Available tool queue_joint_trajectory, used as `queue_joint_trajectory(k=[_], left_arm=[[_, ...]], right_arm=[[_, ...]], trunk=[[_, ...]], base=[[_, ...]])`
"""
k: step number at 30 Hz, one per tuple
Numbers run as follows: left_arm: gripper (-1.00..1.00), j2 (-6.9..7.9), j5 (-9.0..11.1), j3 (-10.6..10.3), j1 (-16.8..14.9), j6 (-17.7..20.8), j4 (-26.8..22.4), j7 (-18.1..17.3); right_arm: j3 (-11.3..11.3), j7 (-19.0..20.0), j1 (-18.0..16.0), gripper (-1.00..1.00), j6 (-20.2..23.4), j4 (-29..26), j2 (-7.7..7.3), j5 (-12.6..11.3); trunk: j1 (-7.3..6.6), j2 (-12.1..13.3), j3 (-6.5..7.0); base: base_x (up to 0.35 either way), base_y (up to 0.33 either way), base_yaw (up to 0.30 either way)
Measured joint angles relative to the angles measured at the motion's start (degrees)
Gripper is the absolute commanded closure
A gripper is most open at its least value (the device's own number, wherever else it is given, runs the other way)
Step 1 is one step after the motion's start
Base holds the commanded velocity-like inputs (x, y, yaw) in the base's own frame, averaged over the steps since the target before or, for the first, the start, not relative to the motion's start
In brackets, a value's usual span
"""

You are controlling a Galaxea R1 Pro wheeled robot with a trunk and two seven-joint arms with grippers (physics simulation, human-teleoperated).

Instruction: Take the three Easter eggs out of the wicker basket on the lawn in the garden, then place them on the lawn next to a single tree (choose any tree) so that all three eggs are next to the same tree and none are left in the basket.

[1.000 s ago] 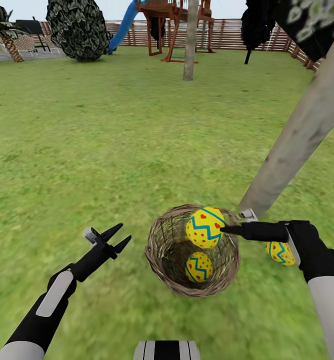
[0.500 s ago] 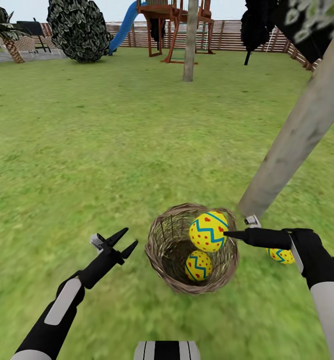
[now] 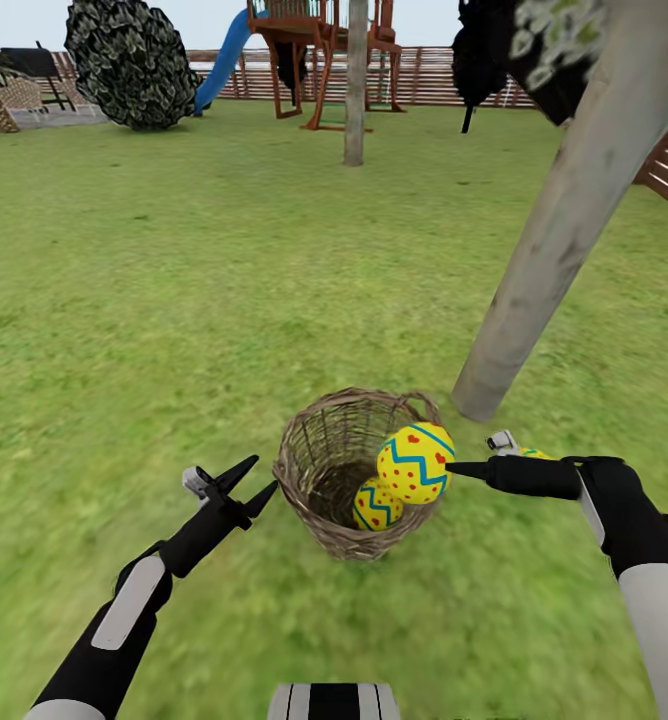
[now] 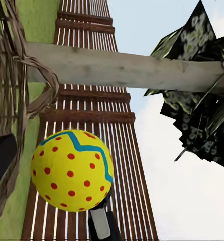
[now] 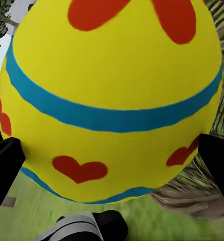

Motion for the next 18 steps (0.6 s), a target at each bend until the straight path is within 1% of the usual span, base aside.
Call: queue_joint_trajectory(k=[3, 5, 6, 7, 8, 9, 10, 12, 13, 14, 15, 16, 17, 18], left_arm=[[-1.00, -0.36, 0.0, -0.1, 0.0, 0.2, -0.8, -0.1], [-1.00, -0.42, 0.0, -0.1, 0.0, 0.4, -3.9, -0.2], [-1.00, -0.43, 0.0, -0.5, 0.0, 0.6, -5.5, -0.2], [-1.00, -0.42, 0.0, -1.7, 0.0, 0.8, -7.1, -0.3], [-1.00, -0.41, 0.5, -3.5, 0.0, 1.1, -8.9, -0.4], [-1.00, -0.40, 1.0, -5.0, 0.0, 1.3, -9.9, -0.5], [-1.00, -0.43, 1.5, -7.5, 0.0, 1.4, -10.8, -0.4], [-1.00, -0.47, 1.9, -10.4, 0.0, 1.4, -11.6, -0.4], [-1.00, -0.47, 2.0, -10.9, 0.0, 1.4, -12.2, -0.4], [-1.00, -0.50, 2.0, -11.1, 0.0, 1.4, -12.5, -0.3], [-1.00, -0.55, 2.0, -11.3, 0.0, 1.4, -12.7, -0.3], [-1.00, -0.72, 2.0, -12.2, 0.0, 1.4, -12.8, -0.3], [-1.00, -0.98, 1.9, -14.0, 0.0, 1.4, -12.9, -0.3], [-1.00, -1.13, 2.0, -15.3, 0.0, 1.4, -13.0, -0.2]], right_arm=[[-0.3, -0.1, 0.0, 1.00, -0.1, -0.2, -0.21, 0.0], [-1.0, -1.1, 0.0, 1.00, -0.1, -0.2, -0.45, 0.0], [-1.5, -2.8, 0.0, 1.00, -0.1, -0.3, -0.51, 0.0], [-1.7, -4.3, 0.0, 1.00, -0.1, -0.5, -0.55, 0.1], [-2.1, -5.1, 0.0, 1.00, -0.1, -0.6, -0.56, 0.0], [-2.9, -5.4, -0.1, 1.00, 0.0, -0.6, -0.64, 0.1], [-5.4, -5.5, -0.1, 1.00, 0.2, -1.3, -0.82, 0.1], [-9.0, -5.7, -0.1, 1.00, 0.9, -4.1, -0.96, 0.1], [-10.1, -5.9, -0.1, 1.00, 1.0, -5.0, -0.99, 0.2], [-11.4, -7.6, -0.1, 1.00, 1.0, -5.5, -1.01, 0.4], [-12.3, -10.4, 0.0, 1.00, 0.9, -6.0, -0.97, 0.6], [-12.8, -14.3, -0.1, 1.00, 0.9, -6.9, -0.97, 0.7], [-13.1, -20.3, -0.1, 1.00, 0.8, -8.9, -0.93, 0.7], [-13.2, -24.8, 0.0, 1.00, 0.9, -10.7, -0.78, 0.7]], trunk=[[0.00, 0.0, 0.19], [0.00, 0.0, 0.32], [0.00, 0.0, 0.39], [0.00, 0.0, 0.45], [0.00, 0.0, 0.52], [0.00, 0.0, 0.58], [0.00, 0.0, 0.65], [0.00, 0.0, 0.78], [0.00, 0.0, 0.84], [0.00, 0.0, 0.90], [-0.01, 0.0, 0.97], [-0.01, 0.0, 1.03], [-0.01, 0.0, 1.10], [-0.01, 0.0, 1.16]], base=[[0.000, 0.000, -0.219], [0.000, 0.000, -0.219], [0.000, 0.000, -0.219], [0.000, 0.000, -0.219], [0.000, 0.000, -0.219], [0.000, 0.000, -0.219], [0.000, 0.000, -0.219], [0.000, 0.000, -0.219], [0.027, 0.000, -0.219], [0.054, 0.000, -0.219], [0.069, 0.000, -0.219], [0.082, 0.000, -0.219], [0.088, 0.000, -0.219], [0.092, 0.000, -0.219]])
